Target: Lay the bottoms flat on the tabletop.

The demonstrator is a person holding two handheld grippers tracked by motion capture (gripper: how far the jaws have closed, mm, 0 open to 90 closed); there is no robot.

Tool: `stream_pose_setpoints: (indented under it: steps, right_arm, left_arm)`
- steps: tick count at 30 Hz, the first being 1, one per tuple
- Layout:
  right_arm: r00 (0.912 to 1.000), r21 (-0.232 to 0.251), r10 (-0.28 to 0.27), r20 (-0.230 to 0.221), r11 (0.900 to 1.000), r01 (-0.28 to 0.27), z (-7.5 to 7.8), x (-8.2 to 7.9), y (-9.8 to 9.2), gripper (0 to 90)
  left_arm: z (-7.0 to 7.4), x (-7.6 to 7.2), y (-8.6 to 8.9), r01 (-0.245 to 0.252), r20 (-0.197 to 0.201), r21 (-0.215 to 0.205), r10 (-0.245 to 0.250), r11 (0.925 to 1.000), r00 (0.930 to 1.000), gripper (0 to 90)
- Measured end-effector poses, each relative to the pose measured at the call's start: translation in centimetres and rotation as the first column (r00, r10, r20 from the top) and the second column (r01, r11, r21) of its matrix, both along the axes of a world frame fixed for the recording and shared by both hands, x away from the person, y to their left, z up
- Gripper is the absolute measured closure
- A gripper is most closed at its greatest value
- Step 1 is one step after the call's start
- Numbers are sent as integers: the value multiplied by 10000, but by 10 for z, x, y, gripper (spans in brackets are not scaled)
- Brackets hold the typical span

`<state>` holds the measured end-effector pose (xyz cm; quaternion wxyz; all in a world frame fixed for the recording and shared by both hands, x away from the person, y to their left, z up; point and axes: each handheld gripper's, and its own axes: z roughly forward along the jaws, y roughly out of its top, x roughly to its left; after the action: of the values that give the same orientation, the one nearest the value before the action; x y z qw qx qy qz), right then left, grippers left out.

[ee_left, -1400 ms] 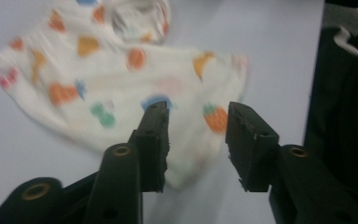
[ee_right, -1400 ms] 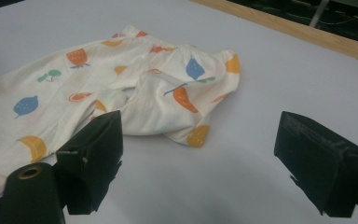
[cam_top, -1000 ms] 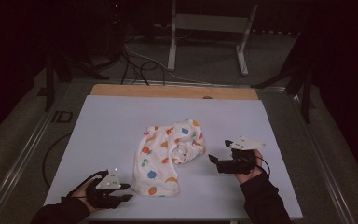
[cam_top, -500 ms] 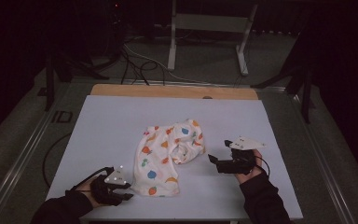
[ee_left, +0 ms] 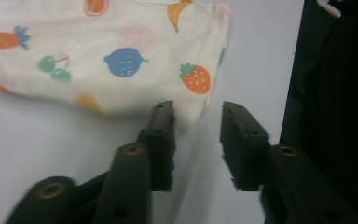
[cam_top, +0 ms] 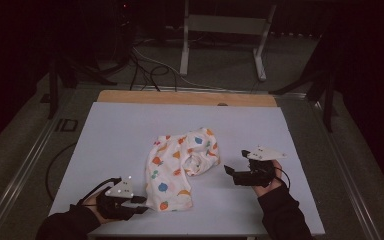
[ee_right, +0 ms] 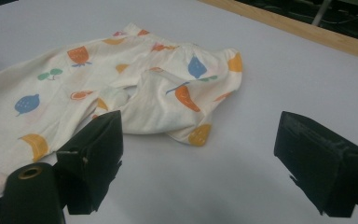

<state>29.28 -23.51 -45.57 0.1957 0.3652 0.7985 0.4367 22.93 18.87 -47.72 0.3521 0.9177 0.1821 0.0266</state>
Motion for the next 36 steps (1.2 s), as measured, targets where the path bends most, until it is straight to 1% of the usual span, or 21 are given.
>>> stream_pose_setpoints:
  steps: [1,4,5,11,14,15,16,17,18,19,20,22,24,25,27,29,30,32,33,35,36]
  right_arm:
    - [10000,-34,12,33,10000,-12,0,0,0,158]
    - [10000,5,-17,-11,10000,17,0,0,0,158]
    - [10000,19,21,-14,10000,-21,0,0,0,158]
    - [10000,-31,20,0,10000,-20,-1,0,0,159]
    - [10000,-32,9,-7,10000,-10,-1,0,1,158]
    - [10000,-34,31,-27,10000,-31,-1,0,1,158]
    - [10000,-34,31,-27,10000,-31,-1,0,1,158]
    - [10000,-38,38,-32,10000,-39,0,0,1,158]
    - [10000,-64,37,8,10000,-37,0,0,1,158]
    - [10000,-31,32,14,10000,-32,0,0,1,158]
    - [10000,17,27,-19,10000,-27,0,0,1,158]
    - [10000,-30,21,-1,10000,-21,-1,0,0,158]
    - [10000,-35,9,-7,10000,-9,0,0,0,159]
    - [10000,-10,6,3,10000,-6,0,0,0,159]
    - [10000,-36,23,-2,10000,-23,0,0,0,158]
    - [10000,-15,30,7,10000,-30,0,0,0,159]
    - [10000,17,17,0,10000,-17,0,0,0,159]
    - [10000,6,26,-21,10000,-26,0,0,0,158]
    - [10000,-22,24,-7,10000,-24,0,0,0,158]
    - [10000,1,11,-23,10000,-11,0,0,0,158]
    - [10000,10,9,-18,10000,-9,0,0,0,158]
  left_arm:
    - [1,-2,2,-95,198,-32,96,9999,9998,599]
    - [0,-5,7,-188,353,-112,191,9998,9992,547]
    - [-2,-5,9,-155,323,-181,160,9997,9994,535]
    - [-15,-7,4,233,168,-32,-233,9997,9996,544]
    - [-22,-6,-2,387,245,247,-393,9989,9989,555]
    - [-24,-5,-4,362,333,401,-375,9985,9987,581]
    - [-24,-5,-4,362,333,401,-375,9985,9987,588]
    - [-27,-4,-5,528,419,583,-553,9969,9976,588]
    - [-28,-3,-5,539,489,843,-582,9950,9971,648]
    - [-29,-2,-4,578,560,1068,-640,9926,9964,667]
    - [-30,-2,-4,490,792,1173,-586,9919,9951,691]
    - [-29,-1,-3,266,953,1239,-386,9919,9947,762]
    - [-29,-2,-3,129,1165,1341,-287,9909,9928,864]
    - [-29,-2,-2,195,1232,1479,-380,9888,9917,885]
    - [-27,-2,1,207,1314,1499,-407,9885,9905,893]
    - [-24,-2,5,228,1327,1392,-414,9900,9903,894]
    - [-22,-2,8,198,1319,1239,-362,9921,9906,893]
    - [-18,-4,11,209,1455,1126,-373,9934,9887,892]
    - [-16,-4,13,249,1409,1029,-394,9944,9892,892]
    - [-14,-6,15,265,1509,1009,-417,9945,9877,891]
    - [-13,-6,17,240,1392,908,-365,9956,9896,890]
